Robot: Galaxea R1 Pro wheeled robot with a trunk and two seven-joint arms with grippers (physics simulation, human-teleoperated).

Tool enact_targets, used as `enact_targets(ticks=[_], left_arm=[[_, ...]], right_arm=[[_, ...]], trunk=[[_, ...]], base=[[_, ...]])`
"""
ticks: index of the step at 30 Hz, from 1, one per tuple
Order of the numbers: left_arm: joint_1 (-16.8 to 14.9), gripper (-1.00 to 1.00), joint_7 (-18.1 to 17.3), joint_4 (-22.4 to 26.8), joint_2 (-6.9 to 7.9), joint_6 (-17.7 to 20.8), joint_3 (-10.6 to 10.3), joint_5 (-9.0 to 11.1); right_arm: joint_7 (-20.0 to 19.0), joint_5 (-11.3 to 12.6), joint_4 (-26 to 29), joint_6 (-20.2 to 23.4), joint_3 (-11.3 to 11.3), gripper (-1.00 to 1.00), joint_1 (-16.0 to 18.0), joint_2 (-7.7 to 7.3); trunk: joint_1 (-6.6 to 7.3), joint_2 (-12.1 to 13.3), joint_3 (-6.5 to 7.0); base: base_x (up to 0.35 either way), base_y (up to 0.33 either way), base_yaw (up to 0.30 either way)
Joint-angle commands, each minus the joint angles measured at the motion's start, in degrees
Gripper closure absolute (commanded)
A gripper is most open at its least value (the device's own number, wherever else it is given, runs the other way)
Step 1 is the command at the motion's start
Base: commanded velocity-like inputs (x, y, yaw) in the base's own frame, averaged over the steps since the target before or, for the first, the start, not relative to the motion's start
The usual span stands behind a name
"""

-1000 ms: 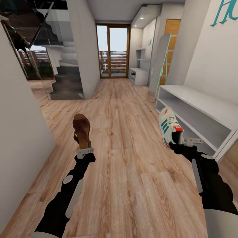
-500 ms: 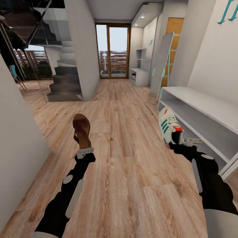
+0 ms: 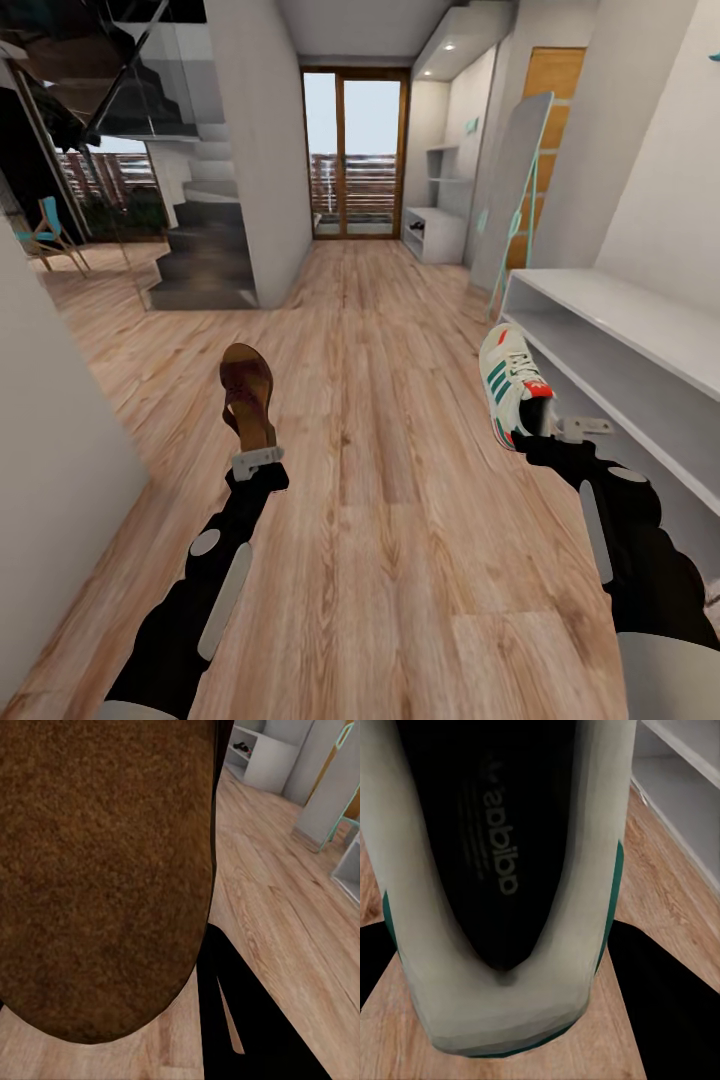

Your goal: Pick up the two gym shoes and the two sandals from the corridor floor and place them onto the hallstand (shoe rack) in the corridor, making sure they are on the rack and not on the floor. Arrange them so the two gym shoes are next to each other and the two sandals are next to each other.

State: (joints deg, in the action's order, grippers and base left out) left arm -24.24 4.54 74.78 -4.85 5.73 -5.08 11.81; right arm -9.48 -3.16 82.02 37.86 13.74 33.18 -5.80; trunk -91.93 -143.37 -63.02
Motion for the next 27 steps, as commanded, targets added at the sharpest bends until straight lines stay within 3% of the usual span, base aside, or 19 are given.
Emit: enact_targets(ticks=[1, 27], left_arm=[[0.0, 1.0, 0.4, 0.1, 0.02, 0.3, -0.1, 0.3], [0.0, 1.0, 0.4, 0.1, 0.02, 0.3, -0.1, 0.3]], right_arm=[[-0.4, -0.3, 0.1, 0.3, 0.1, 1.0, 0.0, 0.03], [-0.4, -0.3, 0.1, 0.3, 0.1, 1.0, 0.0, 0.0]], trunk=[[-0.02, 0.0, -0.05], [-0.02, 0.0, -0.05]], base=[[0.345, 0.0, 0.0], [0.345, 0.0, 0.0]])
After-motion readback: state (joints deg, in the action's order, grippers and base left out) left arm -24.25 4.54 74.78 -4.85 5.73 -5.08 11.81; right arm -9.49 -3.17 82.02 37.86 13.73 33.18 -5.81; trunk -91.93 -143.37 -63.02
